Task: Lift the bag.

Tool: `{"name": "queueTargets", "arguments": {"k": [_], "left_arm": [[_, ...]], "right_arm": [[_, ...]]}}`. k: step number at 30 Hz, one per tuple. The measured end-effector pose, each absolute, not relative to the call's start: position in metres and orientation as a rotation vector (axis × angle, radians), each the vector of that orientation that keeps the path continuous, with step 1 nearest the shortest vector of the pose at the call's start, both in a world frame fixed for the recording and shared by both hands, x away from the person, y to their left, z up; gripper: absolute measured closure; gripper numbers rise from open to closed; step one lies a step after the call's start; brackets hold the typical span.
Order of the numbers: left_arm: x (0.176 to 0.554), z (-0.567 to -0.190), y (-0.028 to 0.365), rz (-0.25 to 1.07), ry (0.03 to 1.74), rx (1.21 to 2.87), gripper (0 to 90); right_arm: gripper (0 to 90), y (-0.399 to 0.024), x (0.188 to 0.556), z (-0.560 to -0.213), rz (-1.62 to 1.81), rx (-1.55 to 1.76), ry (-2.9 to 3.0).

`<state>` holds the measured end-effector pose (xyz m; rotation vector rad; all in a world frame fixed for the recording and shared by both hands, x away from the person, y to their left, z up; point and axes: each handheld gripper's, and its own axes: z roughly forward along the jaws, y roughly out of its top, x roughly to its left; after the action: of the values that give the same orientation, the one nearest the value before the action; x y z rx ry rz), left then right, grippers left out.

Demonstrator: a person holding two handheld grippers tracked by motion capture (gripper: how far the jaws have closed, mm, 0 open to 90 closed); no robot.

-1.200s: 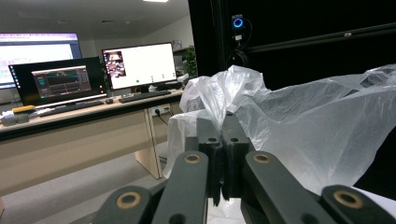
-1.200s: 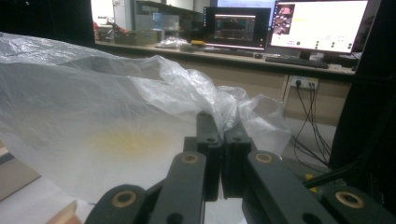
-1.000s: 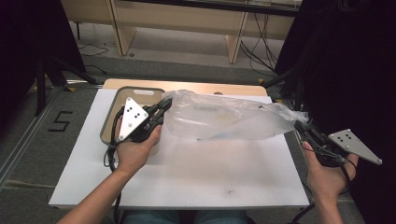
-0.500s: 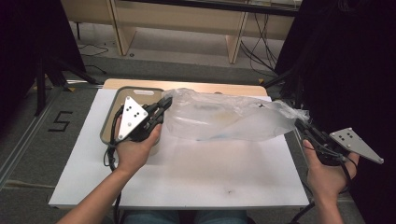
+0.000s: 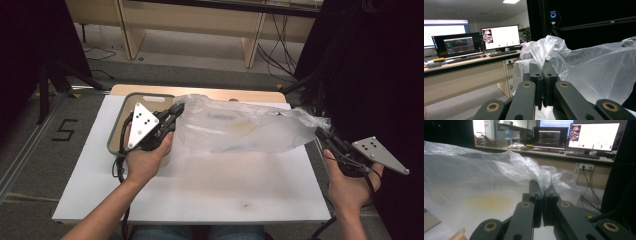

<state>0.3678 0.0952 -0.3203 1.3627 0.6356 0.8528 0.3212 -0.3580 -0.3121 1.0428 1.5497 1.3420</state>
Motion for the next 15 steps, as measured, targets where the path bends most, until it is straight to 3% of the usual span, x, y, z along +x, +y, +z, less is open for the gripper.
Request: {"name": "queueTargets", "arguments": {"k": [15], "left_arm": [[0.3705, -0.3174, 0.0926, 0.856, 0.639, 1.343, 88.6]], "right_arm": [[88.5, -0.358, 0.3241, -0.3101, 1.344, 1.041, 1.542]]}}
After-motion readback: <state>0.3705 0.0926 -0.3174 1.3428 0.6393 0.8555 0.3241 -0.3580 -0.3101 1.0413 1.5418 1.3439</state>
